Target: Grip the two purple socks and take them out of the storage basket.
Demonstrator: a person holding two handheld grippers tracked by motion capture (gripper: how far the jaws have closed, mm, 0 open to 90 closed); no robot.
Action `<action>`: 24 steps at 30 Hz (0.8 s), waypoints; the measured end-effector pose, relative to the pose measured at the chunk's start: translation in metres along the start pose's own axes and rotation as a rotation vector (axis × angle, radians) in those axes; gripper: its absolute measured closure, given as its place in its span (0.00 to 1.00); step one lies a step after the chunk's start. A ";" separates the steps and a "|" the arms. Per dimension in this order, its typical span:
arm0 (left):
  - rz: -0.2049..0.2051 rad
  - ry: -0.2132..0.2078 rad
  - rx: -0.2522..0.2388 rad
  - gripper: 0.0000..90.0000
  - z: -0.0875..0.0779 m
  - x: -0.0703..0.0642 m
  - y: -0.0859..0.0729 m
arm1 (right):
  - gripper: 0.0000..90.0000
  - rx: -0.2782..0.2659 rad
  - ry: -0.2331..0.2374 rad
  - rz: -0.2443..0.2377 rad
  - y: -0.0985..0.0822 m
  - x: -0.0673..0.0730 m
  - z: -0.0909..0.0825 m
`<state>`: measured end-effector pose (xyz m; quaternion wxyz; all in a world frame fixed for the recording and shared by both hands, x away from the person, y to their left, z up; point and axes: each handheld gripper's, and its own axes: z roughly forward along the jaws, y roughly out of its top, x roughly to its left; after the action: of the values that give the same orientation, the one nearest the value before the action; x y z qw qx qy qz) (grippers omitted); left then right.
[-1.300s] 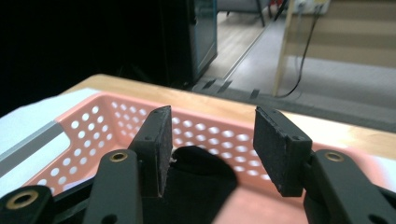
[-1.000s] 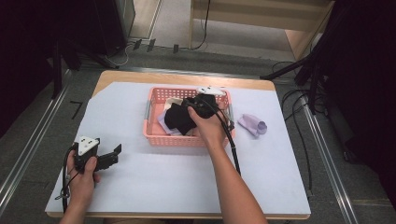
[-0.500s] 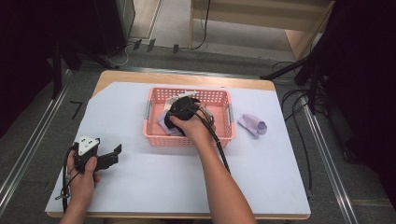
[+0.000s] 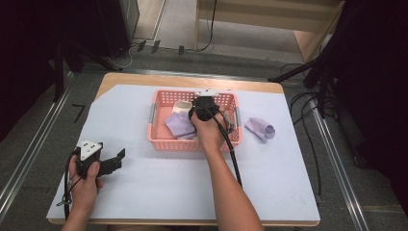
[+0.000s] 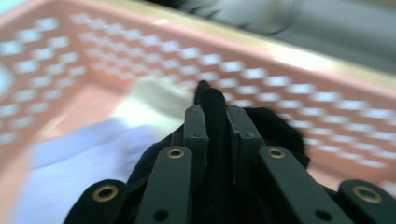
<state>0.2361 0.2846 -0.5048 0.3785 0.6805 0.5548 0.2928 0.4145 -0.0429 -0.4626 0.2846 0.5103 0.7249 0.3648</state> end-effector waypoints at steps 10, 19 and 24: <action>0.004 0.006 0.001 0.18 0.000 -0.001 0.000 | 0.63 -0.030 0.262 -0.051 -0.001 0.015 -0.001; 0.002 0.003 0.000 0.18 0.000 0.000 0.000 | 0.53 0.161 0.381 -0.187 -0.006 0.033 0.021; 0.000 0.002 0.001 0.18 0.000 0.000 0.000 | 0.43 0.214 0.370 -0.283 -0.009 0.048 0.027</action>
<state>0.2360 0.2844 -0.5048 0.3776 0.6805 0.5552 0.2935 0.4157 0.0066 -0.4875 0.1400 0.3558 0.8632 0.3298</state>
